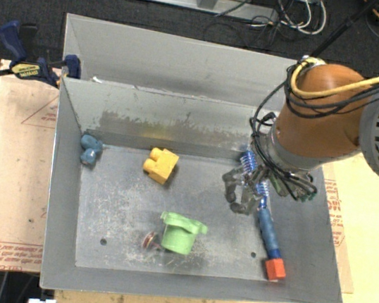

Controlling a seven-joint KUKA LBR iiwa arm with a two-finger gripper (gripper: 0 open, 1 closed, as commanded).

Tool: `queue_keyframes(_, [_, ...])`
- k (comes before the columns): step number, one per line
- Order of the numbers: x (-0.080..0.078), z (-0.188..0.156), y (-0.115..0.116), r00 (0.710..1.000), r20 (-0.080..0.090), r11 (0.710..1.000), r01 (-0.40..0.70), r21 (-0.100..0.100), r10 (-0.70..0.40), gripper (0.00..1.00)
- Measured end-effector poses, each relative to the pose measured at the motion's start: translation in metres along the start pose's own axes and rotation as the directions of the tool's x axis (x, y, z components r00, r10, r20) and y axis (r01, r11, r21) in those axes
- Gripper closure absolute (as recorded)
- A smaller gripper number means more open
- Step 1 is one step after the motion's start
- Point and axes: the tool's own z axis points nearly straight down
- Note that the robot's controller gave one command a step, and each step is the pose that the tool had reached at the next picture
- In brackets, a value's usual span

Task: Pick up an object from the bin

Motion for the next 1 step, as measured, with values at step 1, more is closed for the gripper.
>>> queue_keyframes(1, [0.0014,0.0048,0.0001,1.0,-0.007,1.0,-0.002,-0.004,0.002,0.0])
